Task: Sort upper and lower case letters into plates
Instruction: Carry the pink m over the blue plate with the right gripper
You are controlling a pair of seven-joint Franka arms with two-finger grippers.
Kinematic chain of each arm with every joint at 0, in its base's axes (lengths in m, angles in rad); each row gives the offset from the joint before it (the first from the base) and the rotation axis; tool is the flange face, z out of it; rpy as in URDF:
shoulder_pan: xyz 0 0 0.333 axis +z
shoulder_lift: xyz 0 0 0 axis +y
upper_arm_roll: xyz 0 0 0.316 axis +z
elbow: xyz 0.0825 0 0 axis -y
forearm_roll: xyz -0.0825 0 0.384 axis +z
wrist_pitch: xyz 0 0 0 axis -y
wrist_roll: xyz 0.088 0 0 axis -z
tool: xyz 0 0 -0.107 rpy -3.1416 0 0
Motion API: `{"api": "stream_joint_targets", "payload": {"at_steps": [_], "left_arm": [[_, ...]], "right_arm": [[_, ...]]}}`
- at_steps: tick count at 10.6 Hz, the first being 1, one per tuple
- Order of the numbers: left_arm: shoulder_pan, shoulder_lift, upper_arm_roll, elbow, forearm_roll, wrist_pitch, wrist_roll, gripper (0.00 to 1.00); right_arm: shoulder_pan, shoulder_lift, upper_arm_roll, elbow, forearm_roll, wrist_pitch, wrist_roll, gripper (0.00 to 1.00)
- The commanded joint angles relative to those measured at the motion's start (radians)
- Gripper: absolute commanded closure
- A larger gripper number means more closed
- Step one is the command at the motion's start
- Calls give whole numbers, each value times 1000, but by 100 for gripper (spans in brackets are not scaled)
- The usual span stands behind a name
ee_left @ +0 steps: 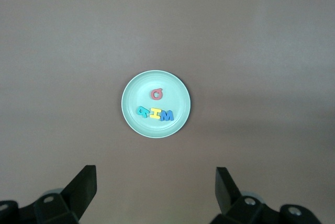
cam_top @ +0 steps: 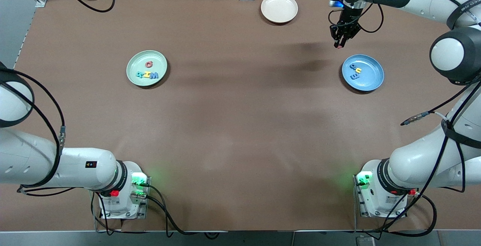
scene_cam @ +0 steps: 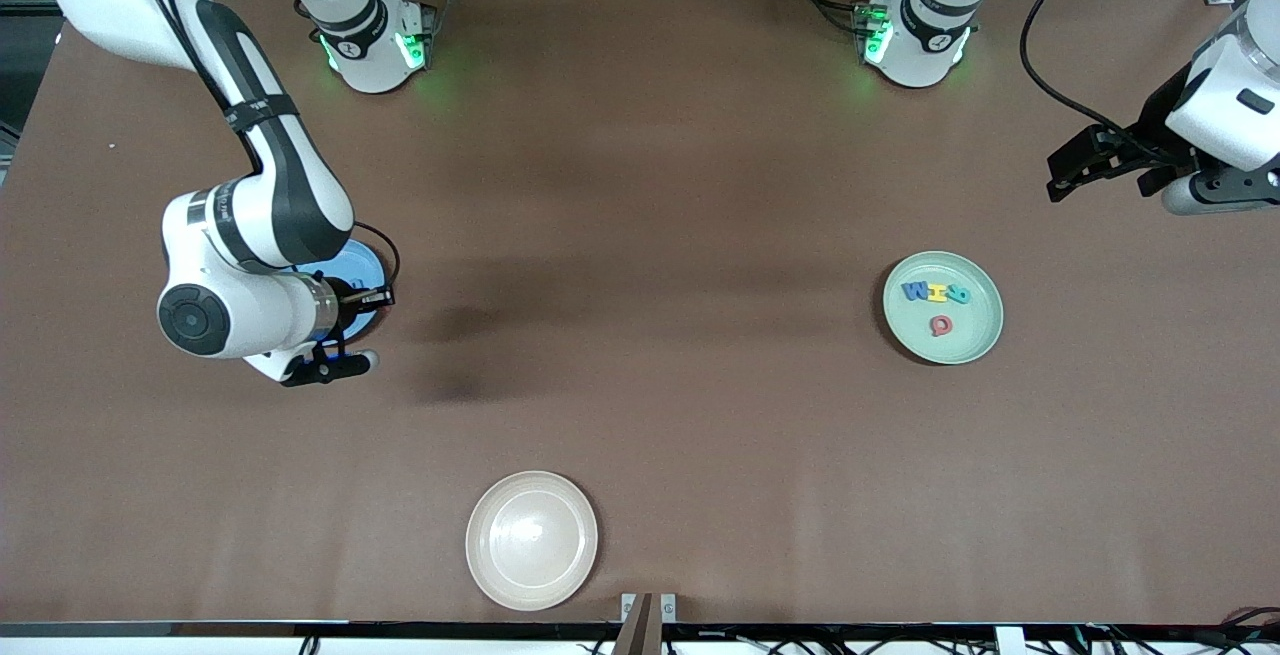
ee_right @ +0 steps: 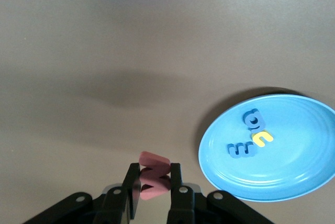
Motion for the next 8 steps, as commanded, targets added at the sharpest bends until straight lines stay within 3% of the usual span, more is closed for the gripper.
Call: {"api": "stream_joint_targets", "payload": {"at_steps": [1, 4, 8], "left_arm": [[-14, -7, 13, -4, -36, -26, 7, 0], [-20, -8, 13, -15, -36, -38, 7, 0], [-17, -16, 13, -21, -36, -38, 4, 0]], "right_arm": [[-52, -28, -2, -34, -7, -5, -1, 100], [-67, -14, -46, -56, -90, 18, -19, 100], [-64, -49, -78, -218, -106, 180, -24, 100]]}}
